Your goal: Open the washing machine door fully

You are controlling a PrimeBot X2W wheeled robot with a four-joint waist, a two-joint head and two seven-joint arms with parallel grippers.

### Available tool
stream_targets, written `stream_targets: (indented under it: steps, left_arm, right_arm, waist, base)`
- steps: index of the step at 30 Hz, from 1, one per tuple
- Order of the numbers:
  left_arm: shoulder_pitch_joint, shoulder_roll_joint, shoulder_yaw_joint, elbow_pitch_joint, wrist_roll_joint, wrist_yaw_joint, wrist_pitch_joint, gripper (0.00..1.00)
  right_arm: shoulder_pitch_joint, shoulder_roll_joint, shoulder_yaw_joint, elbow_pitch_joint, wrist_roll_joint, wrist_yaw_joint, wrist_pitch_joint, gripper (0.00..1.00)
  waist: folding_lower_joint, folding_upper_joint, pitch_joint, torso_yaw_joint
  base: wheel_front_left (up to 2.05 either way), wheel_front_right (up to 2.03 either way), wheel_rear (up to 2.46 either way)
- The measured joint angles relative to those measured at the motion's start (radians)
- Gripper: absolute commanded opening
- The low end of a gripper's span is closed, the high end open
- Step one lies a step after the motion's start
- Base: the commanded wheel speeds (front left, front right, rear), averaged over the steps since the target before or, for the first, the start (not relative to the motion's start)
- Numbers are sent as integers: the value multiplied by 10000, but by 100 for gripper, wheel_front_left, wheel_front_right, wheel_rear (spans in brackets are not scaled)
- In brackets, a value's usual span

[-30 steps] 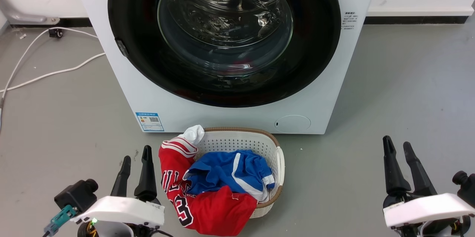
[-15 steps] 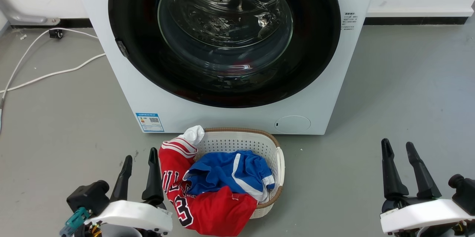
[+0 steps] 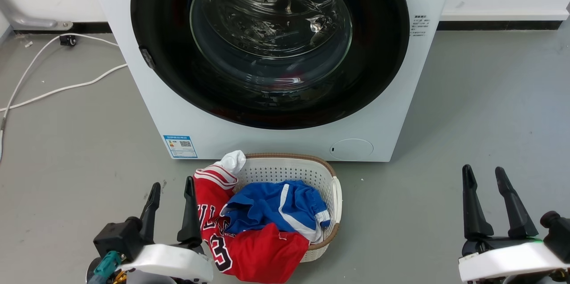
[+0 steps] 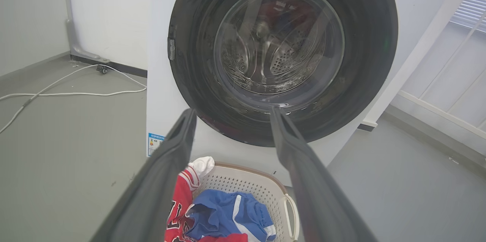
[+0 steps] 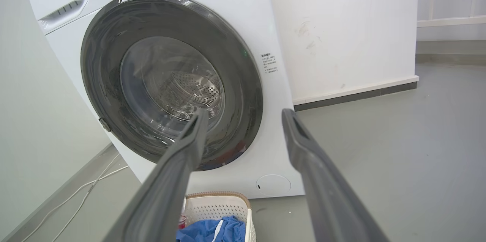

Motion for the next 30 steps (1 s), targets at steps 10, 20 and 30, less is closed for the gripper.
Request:
stream_targets:
  steps: [10, 20, 30]
  left_arm:
    - [123, -6, -102, 2, 865, 81, -205, 100]
    - [169, -38, -165, 2, 1651, 107, -420, 100]
    - [222, -82, -163, 132, 2309, 105, -616, 100]
  right_arm:
    - [147, -2, -40, -184, -669, 0, -230, 100]
    - [233, -2, -82, -234, -1402, 0, -426, 100]
    - [293, -2, -117, -276, -2017, 0, -637, 100]
  waist:
    - [0, 0, 6, 7]
    - [0, 0, 46, -11]
    - [0, 0, 81, -55]
  base:
    - [0, 0, 0]
    - [0, 0, 0]
    - [0, 0, 0]
